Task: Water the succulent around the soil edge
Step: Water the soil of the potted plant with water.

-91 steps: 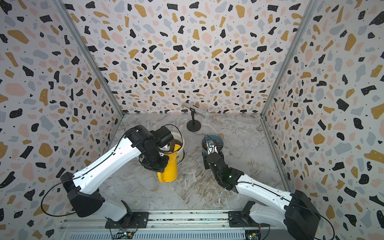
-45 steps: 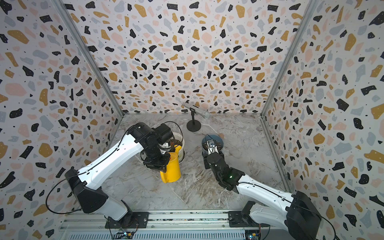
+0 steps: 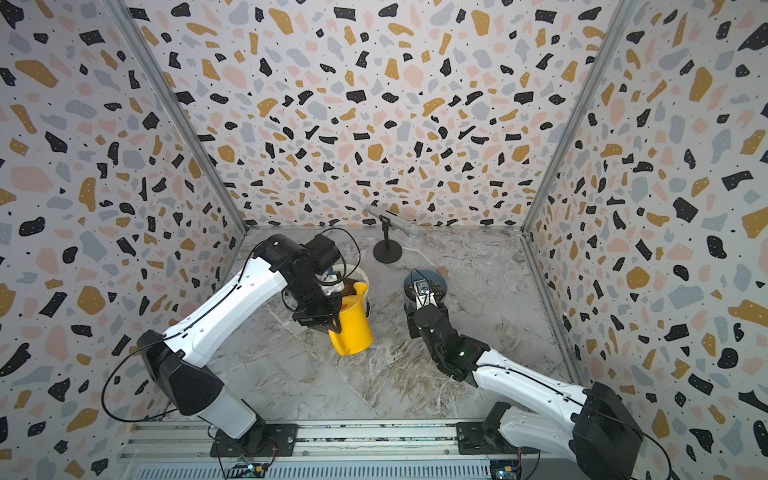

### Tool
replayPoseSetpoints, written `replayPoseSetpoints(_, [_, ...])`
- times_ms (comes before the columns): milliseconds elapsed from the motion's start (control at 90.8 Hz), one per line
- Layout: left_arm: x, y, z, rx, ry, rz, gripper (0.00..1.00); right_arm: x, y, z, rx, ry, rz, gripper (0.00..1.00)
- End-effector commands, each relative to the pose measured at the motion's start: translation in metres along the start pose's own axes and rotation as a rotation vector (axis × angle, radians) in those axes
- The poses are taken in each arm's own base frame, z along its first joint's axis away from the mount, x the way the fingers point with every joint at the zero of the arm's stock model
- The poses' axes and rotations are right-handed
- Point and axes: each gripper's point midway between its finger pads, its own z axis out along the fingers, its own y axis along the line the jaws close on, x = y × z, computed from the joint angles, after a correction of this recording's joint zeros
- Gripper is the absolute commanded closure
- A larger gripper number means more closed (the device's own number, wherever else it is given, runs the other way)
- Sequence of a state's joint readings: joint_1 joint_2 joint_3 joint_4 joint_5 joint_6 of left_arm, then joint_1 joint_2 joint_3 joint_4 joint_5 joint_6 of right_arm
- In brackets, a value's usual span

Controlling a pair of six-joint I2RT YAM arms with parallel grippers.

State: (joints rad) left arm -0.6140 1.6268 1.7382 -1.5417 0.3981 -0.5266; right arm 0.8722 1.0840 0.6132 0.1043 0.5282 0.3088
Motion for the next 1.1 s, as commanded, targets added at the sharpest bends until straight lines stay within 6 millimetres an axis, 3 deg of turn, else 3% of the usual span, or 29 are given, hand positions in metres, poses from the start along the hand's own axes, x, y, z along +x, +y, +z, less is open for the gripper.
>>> replayPoseSetpoints(0, [-0.010, -0.006, -0.008, 0.045, -0.029, -0.005, 1.00, -0.005, -0.003, -0.003, 0.009, -0.015, 0.003, 0.49])
replayPoseSetpoints(606, [-0.039, 0.005, -0.021, 0.165, -0.098, -0.122, 1.00, -0.006, -0.003, -0.004, 0.008, -0.018, 0.004, 0.50])
replayPoseSetpoints(1090, [-0.040, 0.022, -0.036, 0.257, -0.144, -0.223, 1.00, -0.006, -0.002, -0.004, -0.001, -0.016, 0.005, 0.50])
